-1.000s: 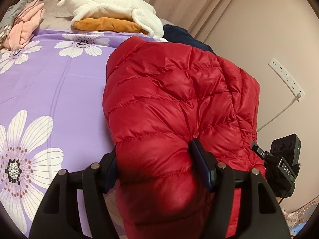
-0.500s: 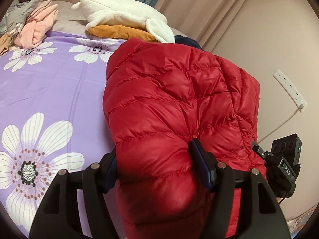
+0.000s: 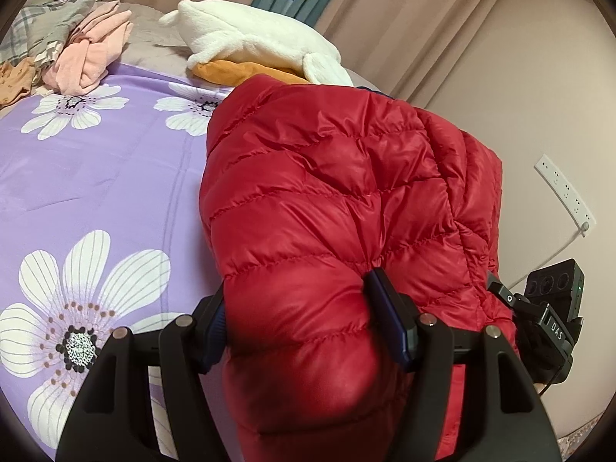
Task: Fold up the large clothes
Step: 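Hold the red jacket bundle closed in both tools and carry it forward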
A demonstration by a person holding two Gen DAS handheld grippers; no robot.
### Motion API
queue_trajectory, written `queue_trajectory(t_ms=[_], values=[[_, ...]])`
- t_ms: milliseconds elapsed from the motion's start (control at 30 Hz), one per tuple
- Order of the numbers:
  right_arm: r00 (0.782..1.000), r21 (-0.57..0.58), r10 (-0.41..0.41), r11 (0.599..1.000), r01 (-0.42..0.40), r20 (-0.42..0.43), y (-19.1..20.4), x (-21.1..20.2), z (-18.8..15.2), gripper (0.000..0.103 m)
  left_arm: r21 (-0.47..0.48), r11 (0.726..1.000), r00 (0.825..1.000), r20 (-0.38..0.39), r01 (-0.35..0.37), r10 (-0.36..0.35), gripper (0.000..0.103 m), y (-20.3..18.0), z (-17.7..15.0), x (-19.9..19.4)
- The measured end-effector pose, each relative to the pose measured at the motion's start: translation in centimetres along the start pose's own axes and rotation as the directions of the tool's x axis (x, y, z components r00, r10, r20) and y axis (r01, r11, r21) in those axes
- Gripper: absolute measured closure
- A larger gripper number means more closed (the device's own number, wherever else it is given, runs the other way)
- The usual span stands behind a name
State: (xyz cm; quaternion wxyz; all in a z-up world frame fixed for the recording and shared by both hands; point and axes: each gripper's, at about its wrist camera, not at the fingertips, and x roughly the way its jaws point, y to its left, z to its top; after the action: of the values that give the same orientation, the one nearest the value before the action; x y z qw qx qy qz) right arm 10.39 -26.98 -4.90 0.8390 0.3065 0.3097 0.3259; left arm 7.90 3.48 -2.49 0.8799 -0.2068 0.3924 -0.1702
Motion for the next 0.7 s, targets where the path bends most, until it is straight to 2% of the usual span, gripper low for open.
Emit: queue_trajectory(t_ms=[700], values=[[0.998,-0.010,0.015,1.000,-0.016,-0.053,0.4,3.0,0.9,0.052,-0.046,0.998,0.999,0.003,-0.033,0.033,0.037,3.5,2.0,1.2]])
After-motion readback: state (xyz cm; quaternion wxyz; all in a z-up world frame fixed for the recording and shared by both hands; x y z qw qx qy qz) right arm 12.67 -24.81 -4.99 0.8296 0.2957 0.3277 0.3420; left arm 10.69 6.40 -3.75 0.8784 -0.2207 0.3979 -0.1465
